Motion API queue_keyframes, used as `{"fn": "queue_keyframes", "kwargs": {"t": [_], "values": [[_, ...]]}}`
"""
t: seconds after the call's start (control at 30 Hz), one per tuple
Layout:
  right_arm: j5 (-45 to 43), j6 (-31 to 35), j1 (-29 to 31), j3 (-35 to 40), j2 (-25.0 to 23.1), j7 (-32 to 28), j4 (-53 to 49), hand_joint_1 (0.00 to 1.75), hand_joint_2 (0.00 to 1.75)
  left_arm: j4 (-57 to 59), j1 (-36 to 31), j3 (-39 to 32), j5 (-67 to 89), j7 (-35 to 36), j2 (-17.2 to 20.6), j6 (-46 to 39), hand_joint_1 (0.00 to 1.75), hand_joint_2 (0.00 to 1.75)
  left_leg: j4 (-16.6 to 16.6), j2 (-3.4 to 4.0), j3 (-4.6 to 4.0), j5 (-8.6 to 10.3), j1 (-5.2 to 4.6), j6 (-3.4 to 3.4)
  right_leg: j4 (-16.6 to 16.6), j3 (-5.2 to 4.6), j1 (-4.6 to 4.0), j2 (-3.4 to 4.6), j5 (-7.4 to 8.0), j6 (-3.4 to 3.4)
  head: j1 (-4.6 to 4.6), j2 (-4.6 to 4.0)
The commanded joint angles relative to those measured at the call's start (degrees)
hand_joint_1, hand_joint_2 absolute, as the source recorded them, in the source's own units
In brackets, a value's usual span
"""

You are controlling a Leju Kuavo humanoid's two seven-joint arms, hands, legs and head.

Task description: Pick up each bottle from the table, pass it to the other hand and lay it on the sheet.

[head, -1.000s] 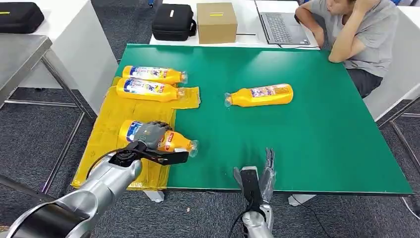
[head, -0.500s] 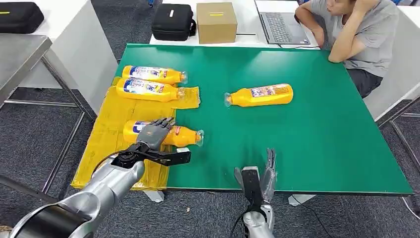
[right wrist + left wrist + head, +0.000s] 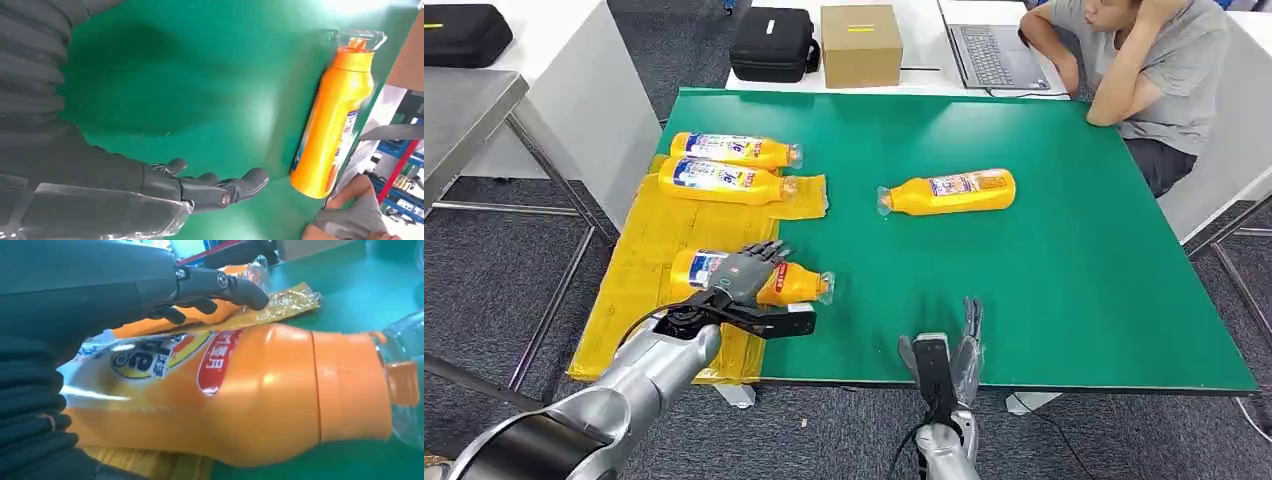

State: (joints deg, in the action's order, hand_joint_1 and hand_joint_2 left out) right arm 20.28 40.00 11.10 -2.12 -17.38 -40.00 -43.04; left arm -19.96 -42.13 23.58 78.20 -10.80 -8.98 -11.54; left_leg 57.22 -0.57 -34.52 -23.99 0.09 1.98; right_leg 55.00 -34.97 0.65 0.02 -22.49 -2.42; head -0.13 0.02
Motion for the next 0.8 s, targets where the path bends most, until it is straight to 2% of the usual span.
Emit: {"fn": "queue_keyframes", "kwargs": {"t": [0.03,0.27,0.5,0.53,0.8], "values": [[0.6,0.0,1.6,-1.4,0.7,0.0,2.0,0.0,1.75,-3.9,-0.3,4.7,3.2,-0.5,-0.3,-3.5,0.0,0.0,0.0,0.04,0.22,-0.13,0.03,-0.09,0.0,0.22,-0.04,-0.01,-0.12,0.08,-0.02,0.0],[-0.5,0.0,0.5,-0.9,1.2,0.0,1.3,0.0,1.75,-9.5,2.7,7.2,3.2,-3.8,1.0,-2.0,0.0,0.0,0.0,0.04,0.14,-0.08,0.01,-0.06,0.0,0.15,-0.01,0.0,-0.08,0.06,0.0,0.0],[0.0,0.0,-1.5,-2.2,1.0,0.0,-0.5,0.0,1.75,-26.6,11.2,9.9,2.9,-1.1,4.6,-6.4,0.0,0.0,0.0,0.15,0.3,-0.15,0.01,-0.11,0.0,0.26,-0.02,0.1,-0.13,0.1,-0.02,0.0],[0.0,0.0,-1.5,-2.1,1.1,0.0,-0.4,0.0,1.75,-28.5,12.4,9.8,2.0,-1.3,5.0,-6.7,0.0,1.75,-0.1,0.14,0.2,-0.1,-0.01,-0.08,0.0,0.15,0.0,0.09,-0.08,0.07,-0.02,0.0],[-1.9,0.0,-2.3,-0.4,1.5,0.0,-1.8,0.0,1.75,-38.5,19.1,7.1,-14.9,-11.4,6.6,-4.6,0.0,1.75,0.0,0.19,0.19,-0.13,0.0,-0.09,0.0,0.14,0.0,0.14,-0.08,0.07,0.0,0.0]]}}
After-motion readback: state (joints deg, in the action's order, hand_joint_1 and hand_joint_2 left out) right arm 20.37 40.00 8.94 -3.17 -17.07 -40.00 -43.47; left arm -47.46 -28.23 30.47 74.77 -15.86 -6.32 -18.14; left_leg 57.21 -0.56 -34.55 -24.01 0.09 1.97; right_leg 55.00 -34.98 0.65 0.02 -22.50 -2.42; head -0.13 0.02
